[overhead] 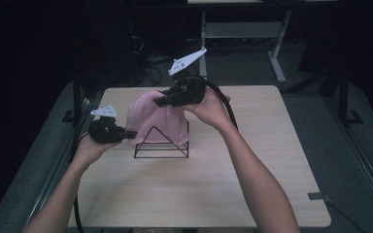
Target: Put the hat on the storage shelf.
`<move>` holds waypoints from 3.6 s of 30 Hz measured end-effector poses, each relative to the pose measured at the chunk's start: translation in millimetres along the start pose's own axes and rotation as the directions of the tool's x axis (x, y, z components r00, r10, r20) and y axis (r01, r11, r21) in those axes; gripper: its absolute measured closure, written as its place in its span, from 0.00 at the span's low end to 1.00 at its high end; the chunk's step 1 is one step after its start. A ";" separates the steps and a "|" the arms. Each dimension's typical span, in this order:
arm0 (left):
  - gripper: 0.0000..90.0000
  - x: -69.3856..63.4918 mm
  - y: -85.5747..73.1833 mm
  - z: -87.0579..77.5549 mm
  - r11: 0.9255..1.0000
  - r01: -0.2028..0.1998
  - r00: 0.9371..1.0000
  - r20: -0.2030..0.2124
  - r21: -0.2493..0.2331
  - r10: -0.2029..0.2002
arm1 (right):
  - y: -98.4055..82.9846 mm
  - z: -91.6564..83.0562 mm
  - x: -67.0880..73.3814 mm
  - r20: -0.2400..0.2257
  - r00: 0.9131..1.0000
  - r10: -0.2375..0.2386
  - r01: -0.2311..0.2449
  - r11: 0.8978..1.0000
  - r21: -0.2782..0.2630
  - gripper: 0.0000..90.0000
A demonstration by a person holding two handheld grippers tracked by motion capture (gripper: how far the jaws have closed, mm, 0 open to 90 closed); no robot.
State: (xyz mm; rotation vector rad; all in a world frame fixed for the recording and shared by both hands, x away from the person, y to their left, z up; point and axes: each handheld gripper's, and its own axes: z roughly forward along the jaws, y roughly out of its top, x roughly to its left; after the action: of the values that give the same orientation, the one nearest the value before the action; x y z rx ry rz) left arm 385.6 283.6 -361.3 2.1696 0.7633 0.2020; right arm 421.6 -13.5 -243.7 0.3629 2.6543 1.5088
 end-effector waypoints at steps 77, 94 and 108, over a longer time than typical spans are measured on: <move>0.91 -1.7 -9.2 16.9 0.992 -0.062 0.998 0.027 0.112 0.059 | -52.5 36.7 -8.2 -0.095 0.991 0.098 -0.089 0.992 0.090 0.89; 0.75 -3.5 -9.0 17.1 0.992 -0.047 0.999 0.007 0.121 0.046 | -65.7 27.8 -9.3 -0.074 0.986 0.148 -0.146 0.989 0.032 0.61; 0.51 -10.2 -13.3 5.8 0.993 -0.023 0.999 -0.023 0.115 0.026 | -108.5 -25.8 -13.8 0.066 0.973 0.223 -0.223 0.975 -0.005 0.40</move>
State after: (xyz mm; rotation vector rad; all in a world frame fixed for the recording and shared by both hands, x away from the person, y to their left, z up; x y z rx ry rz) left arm 373.5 280.4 -373.9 2.2896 0.7797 0.2023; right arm 412.0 -91.6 -323.9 0.7208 2.6380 1.5201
